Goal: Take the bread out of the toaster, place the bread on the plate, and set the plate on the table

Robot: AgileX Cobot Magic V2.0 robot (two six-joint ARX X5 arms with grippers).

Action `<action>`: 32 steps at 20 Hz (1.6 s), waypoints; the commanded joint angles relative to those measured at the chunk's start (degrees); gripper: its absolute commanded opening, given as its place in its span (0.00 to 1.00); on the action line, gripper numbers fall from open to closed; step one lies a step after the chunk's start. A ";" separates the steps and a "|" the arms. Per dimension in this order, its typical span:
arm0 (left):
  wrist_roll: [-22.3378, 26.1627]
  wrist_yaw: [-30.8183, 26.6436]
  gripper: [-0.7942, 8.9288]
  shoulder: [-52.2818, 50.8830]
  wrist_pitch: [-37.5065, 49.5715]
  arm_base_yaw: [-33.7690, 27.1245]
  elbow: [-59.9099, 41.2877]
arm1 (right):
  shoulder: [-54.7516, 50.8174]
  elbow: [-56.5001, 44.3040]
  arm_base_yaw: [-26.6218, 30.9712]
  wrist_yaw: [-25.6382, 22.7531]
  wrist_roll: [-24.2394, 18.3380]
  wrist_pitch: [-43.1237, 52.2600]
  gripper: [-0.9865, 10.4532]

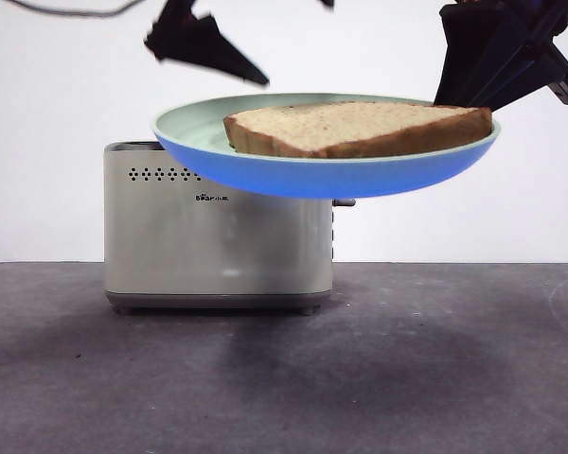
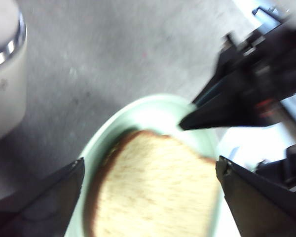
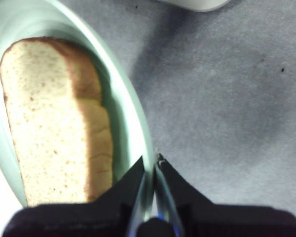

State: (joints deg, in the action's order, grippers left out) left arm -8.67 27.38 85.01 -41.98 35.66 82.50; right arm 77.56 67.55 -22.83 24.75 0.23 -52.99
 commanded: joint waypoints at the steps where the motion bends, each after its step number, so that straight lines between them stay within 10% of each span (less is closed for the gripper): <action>1: 0.35 0.04 0.53 -1.90 -2.21 0.04 4.35 | 0.00 0.24 -0.02 -4.31 -0.17 -0.04 0.08; 14: 3.54 -2.36 0.53 -21.22 -2.49 0.00 10.95 | 7.72 0.24 12.96 -8.22 -3.74 -2.12 0.08; 32: 4.04 -3.39 0.53 -24.57 -3.17 0.00 10.95 | 28.44 0.24 14.58 -8.70 -4.61 3.85 0.18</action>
State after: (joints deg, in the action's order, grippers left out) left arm -5.39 24.10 60.51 -45.39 35.66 93.47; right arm 104.95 68.16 -8.05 17.69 -4.12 -49.47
